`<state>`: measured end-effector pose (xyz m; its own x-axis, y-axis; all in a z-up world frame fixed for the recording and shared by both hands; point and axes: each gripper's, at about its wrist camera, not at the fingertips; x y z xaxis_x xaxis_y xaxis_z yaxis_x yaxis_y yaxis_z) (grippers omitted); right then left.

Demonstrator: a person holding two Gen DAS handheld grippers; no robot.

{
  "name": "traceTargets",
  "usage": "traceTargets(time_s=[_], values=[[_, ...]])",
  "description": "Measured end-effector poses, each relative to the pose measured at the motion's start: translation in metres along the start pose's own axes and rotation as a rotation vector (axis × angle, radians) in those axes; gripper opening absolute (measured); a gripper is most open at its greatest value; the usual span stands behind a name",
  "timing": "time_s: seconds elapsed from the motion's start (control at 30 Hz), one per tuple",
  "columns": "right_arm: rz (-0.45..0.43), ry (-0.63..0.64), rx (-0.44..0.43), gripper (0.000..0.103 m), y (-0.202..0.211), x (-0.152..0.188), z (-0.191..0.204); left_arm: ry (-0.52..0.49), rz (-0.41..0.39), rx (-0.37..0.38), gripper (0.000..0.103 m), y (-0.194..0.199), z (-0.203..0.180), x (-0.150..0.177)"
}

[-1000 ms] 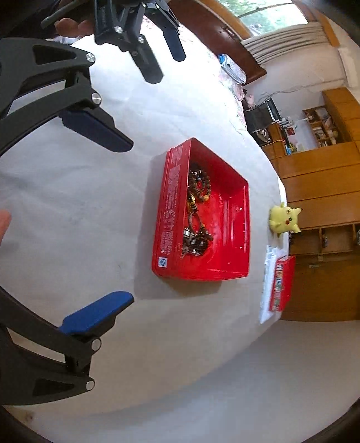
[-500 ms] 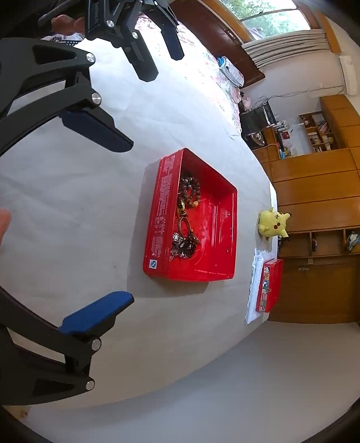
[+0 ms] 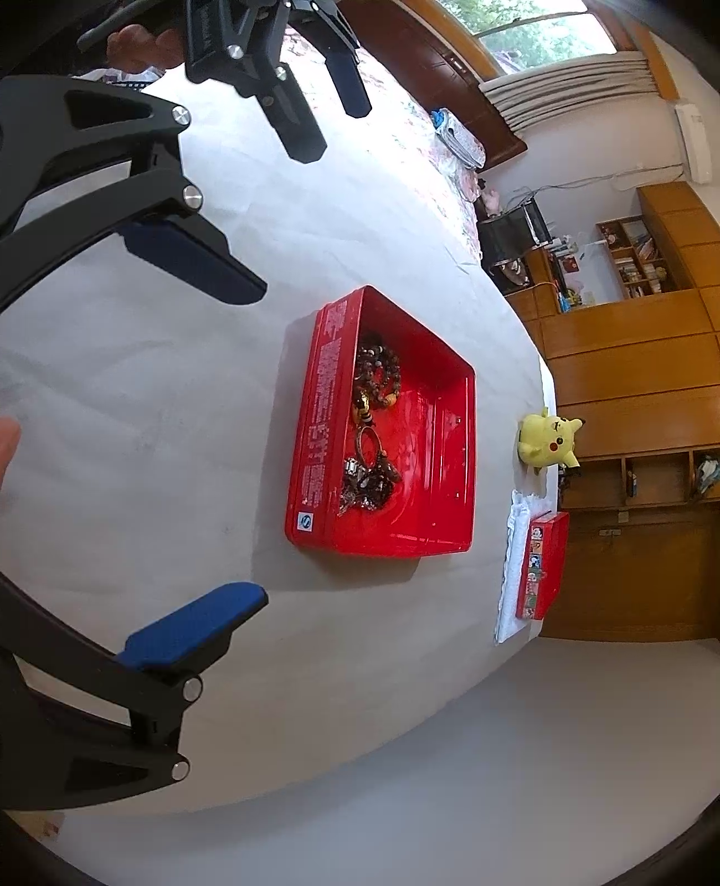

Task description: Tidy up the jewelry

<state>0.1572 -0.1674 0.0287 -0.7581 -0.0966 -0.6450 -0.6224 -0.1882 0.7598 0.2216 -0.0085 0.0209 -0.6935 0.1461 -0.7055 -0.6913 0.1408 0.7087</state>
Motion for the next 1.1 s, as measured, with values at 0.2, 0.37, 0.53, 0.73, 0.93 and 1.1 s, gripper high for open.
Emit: traceTargets(time_s=[0.2, 0.37, 0.53, 0.73, 0.93, 1.1], values=[[-0.002, -0.006, 0.008, 0.1, -0.003, -0.009, -0.001, -0.013, 0.009, 0.005, 0.099, -0.003, -0.002, -0.003], [-0.005, 0.003, 0.023, 0.1, -0.006, -0.017, -0.004, -0.017, 0.007, -0.014, 0.099, -0.003, 0.0, -0.005], [0.005, 0.013, 0.027, 0.1, -0.011, -0.025, -0.004, -0.008, 0.015, -0.015, 0.099, -0.008, 0.004, -0.008], [0.053, 0.053, 0.017, 0.1, -0.029, -0.042, 0.006, -0.027, 0.03, -0.01, 0.098, -0.02, 0.004, -0.024], [0.058, 0.054, 0.011, 0.1, -0.044, -0.058, 0.006, -0.029, 0.044, -0.008, 0.098, -0.037, 0.008, -0.038], [0.075, 0.048, 0.012, 0.1, -0.062, -0.064, 0.003, -0.041, 0.049, -0.01, 0.098, -0.05, 0.007, -0.047]])
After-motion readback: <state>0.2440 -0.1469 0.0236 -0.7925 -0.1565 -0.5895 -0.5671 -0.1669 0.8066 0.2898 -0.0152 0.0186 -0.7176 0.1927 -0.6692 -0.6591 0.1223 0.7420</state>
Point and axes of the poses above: each gripper's, at about its wrist camera, not at the fingertips, and y roughly against the way its jaws point, z to its left, x to its underside, and after that the axes turned 3 degrees about z, right-handed
